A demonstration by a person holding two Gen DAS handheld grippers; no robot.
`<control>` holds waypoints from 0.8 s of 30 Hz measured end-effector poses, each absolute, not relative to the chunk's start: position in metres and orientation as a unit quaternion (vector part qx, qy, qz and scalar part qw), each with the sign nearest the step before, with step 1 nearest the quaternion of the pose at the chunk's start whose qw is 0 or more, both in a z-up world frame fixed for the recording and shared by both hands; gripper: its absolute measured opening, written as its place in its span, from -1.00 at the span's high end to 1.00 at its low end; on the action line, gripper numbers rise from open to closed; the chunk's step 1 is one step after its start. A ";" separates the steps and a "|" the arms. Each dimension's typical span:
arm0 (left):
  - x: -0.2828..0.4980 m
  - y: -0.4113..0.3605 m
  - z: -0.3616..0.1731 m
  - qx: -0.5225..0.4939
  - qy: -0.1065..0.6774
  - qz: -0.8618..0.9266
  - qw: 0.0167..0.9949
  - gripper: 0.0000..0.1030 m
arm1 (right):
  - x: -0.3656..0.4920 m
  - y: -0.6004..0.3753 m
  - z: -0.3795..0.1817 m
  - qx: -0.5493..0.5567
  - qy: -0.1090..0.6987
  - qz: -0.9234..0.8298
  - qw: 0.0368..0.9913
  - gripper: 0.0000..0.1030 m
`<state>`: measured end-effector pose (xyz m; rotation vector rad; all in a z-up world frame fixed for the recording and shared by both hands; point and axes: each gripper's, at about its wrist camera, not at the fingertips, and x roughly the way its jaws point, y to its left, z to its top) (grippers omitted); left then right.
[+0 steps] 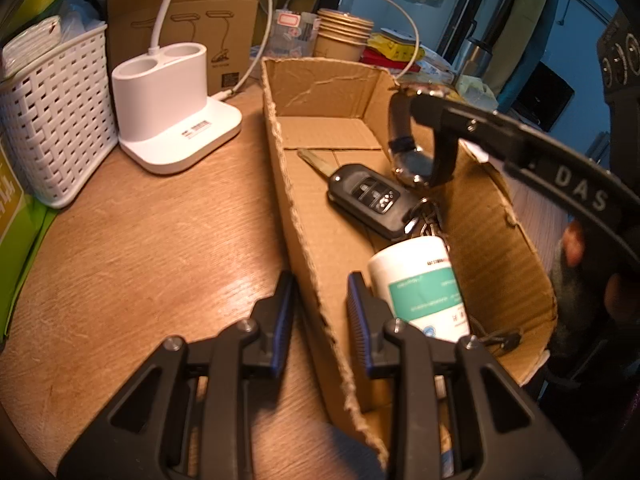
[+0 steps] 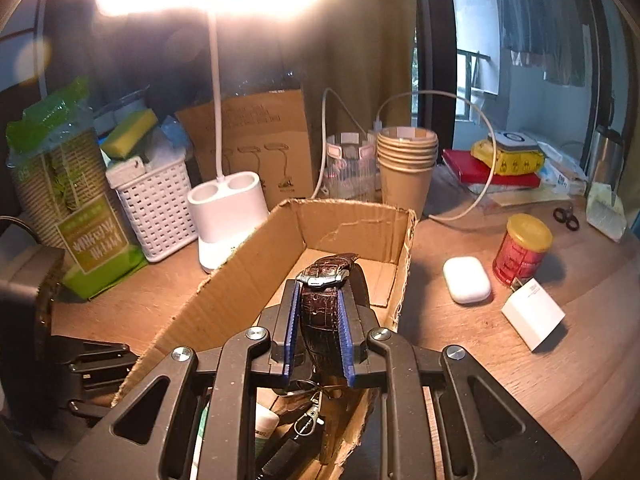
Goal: Organize rigid objects
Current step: 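Lift the watch into the cardboard box and open the right gripper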
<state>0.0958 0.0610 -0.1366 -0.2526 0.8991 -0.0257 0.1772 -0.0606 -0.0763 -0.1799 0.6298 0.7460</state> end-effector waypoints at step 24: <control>0.095 0.059 -0.137 -0.122 0.433 -0.013 0.893 0.43 | 0.179 -0.073 -0.087 -0.108 0.317 0.323 0.885 0.53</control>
